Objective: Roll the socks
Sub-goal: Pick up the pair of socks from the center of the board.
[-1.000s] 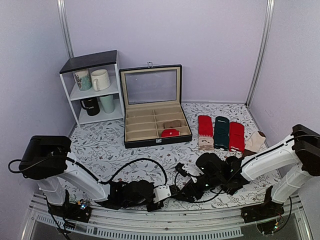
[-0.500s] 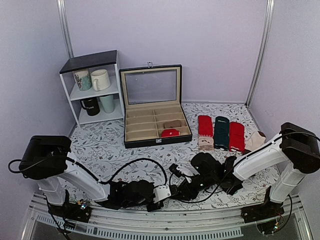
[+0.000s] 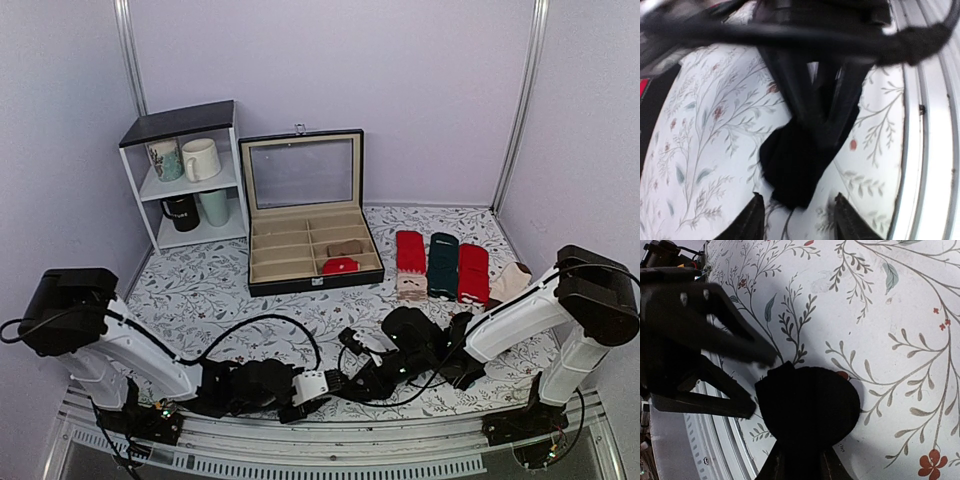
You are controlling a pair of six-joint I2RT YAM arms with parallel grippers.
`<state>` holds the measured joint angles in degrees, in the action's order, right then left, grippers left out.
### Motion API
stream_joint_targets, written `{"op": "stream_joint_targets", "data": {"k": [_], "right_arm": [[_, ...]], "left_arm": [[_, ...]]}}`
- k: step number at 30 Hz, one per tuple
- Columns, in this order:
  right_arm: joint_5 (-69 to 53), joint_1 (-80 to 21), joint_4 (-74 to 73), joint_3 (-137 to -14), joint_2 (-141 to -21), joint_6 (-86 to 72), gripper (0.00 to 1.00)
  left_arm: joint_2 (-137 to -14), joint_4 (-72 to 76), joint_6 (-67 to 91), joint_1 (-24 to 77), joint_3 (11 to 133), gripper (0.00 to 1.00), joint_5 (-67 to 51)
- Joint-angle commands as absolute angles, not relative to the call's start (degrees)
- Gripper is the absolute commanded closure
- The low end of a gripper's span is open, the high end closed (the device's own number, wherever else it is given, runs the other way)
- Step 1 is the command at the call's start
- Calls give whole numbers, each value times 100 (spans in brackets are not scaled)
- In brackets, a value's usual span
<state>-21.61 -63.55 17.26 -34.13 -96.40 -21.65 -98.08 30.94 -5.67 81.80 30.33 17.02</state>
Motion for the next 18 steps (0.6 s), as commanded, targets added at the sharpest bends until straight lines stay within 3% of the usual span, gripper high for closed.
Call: {"op": "stream_joint_targets", "data": {"k": [1, 3, 4, 12, 18], "right_arm": [[-1623, -6332, 1068, -3232, -9536, -2255, 97], [-1648, -6245, 917, -3269, -9334, -2213, 97], [-1657, -6186, 819, -3304, -9174, -2173, 97], [-1795, -5396, -367, -4096, -8387, -1367, 97], [-2086, -4517, -1265, -5323, -8473, -148, 96]], "left_arm": [[-8834, 2537, -658, 8142, 2705, 36, 2009], [-8345, 2418, -612, 8130, 2604, 5, 2139], [-8029, 2281, -569, 8097, 2564, 1, 2163], [-6612, 1620, -264, 7868, 2321, 0, 2485], [-5776, 1492, -31, 7614, 2160, 1, 2911]]}}
